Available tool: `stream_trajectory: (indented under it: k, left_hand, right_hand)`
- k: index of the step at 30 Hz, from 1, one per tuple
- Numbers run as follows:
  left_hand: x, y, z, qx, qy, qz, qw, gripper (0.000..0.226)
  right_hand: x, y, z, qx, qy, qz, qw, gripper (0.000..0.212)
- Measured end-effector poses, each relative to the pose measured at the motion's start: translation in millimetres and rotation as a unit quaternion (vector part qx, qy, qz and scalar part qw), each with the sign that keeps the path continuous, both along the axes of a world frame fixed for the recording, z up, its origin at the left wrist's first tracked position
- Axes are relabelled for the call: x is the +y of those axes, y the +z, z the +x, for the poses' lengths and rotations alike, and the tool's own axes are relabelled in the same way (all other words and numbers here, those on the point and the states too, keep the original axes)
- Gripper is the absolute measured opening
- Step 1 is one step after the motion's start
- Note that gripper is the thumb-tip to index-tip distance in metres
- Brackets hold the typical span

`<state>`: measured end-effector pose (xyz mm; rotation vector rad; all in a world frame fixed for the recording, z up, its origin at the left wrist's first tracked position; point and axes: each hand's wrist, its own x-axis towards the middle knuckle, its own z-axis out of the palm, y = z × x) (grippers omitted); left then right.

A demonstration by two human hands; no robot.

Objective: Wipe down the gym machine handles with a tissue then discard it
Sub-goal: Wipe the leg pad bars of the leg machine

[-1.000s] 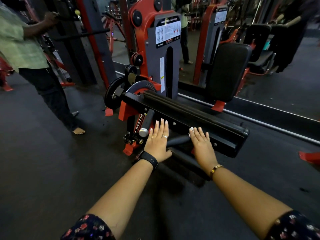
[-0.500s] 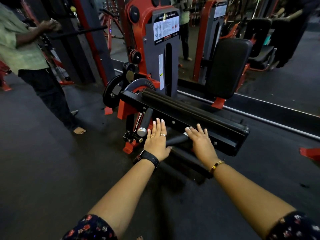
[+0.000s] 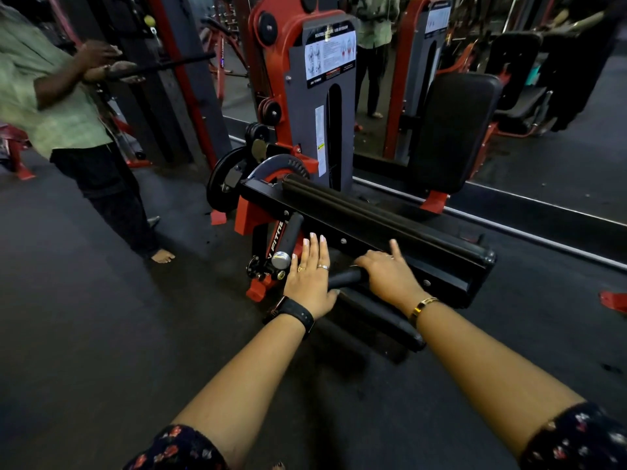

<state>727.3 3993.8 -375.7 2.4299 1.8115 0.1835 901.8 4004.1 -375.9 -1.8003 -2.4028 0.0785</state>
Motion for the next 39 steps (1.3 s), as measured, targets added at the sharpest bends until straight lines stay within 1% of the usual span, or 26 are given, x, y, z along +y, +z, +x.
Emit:
stream_trajectory:
  k: [2, 4, 6, 8, 9, 11, 17, 19, 23, 25, 27, 30, 32, 34, 35, 37, 39]
  left_hand:
    - [-0.1, 0.0, 0.2, 0.004, 0.003, 0.002, 1.0, 0.104]
    - [-0.1, -0.7, 0.5, 0.007, 0.004, 0.005, 1.0, 0.103]
    - [-0.7, -0.3, 0.4, 0.006, 0.005, 0.003, 1.0, 0.103]
    - [-0.7, 0.1, 0.4, 0.003, 0.006, 0.001, 1.0, 0.103]
    - [-0.5, 0.3, 0.6, 0.004, 0.005, 0.0, 1.0, 0.102]
    - [-0.2, 0.9, 0.8, 0.004, 0.003, 0.0, 1.0, 0.102]
    - [-1.0, 1.3, 1.2, 0.005, 0.006, -0.002, 1.0, 0.102]
    - [-1.3, 1.2, 1.4, 0.004, 0.008, -0.003, 1.0, 0.102]
    - [-1.7, 1.6, 0.9, -0.002, 0.007, -0.004, 1.0, 0.101]
    - [-1.2, 1.2, 0.8, -0.003, 0.006, -0.005, 1.0, 0.101]
    - [-0.9, 0.7, 0.9, -0.002, 0.007, -0.005, 1.0, 0.102]
    - [-0.6, 0.8, 1.8, 0.003, 0.009, -0.002, 1.0, 0.101]
    - [-1.3, 1.2, 2.1, 0.0, 0.009, -0.005, 1.0, 0.101]
    - [-1.3, 1.6, 2.0, -0.005, 0.009, -0.008, 1.0, 0.1]
    - [-1.3, 2.0, 1.7, -0.007, 0.008, -0.009, 1.0, 0.099]
    - [-0.7, 2.0, 1.5, -0.012, 0.005, -0.012, 1.0, 0.099]
    - [-0.8, 2.0, 0.8, -0.005, 0.001, -0.014, 1.0, 0.1]
  right_hand:
    - [0.3, -3.6, 5.5, -0.015, -0.014, 0.014, 1.0, 0.041]
    - [-1.7, -12.9, 3.7, 0.004, -0.032, 0.042, 0.999, 0.042]
    - [-11.8, -29.9, 4.8, 0.066, -0.067, 0.079, 0.992, 0.053]
    - [-28.5, -51.8, 10.6, 0.114, -0.08, 0.117, 0.983, 0.07]
    - [-36.1, -60.6, 13.3, 0.119, -0.082, 0.125, 0.982, 0.076]
    - [-39.4, -69.9, 15.8, 0.116, -0.085, 0.125, 0.982, 0.081]
    - [-4.7, -49.1, 14.2, 0.086, -0.079, 0.093, 0.989, 0.063]
    - [-7.9, -51.3, 15.4, 0.1, -0.075, 0.099, 0.987, 0.066]
    - [-34.4, -69.5, 13.8, 0.176, -0.088, 0.132, 0.972, 0.081]
    - [-38.0, -73.6, 4.8, 0.206, -0.101, 0.134, 0.964, 0.08]
    - [-29.6, -67.5, -8.7, 0.217, -0.106, 0.133, 0.961, 0.074]
    - [-19.3, -56.3, -29.3, 0.229, -0.08, 0.119, 0.963, 0.07]
    - [-27.5, -55.5, -42.0, 0.249, -0.052, 0.111, 0.961, 0.073]
    - [-45.3, -60.2, -52.7, 0.272, 0.0, 0.098, 0.957, 0.077]
    - [-53.7, -63.1, -54.8, 0.277, 0.026, 0.093, 0.956, 0.078]
    - [-57.1, -70.4, -48.8, 0.253, 0.048, 0.113, 0.96, 0.08]
    - [-47.6, -79.2, -32.4, 0.222, 0.018, 0.139, 0.965, 0.085]
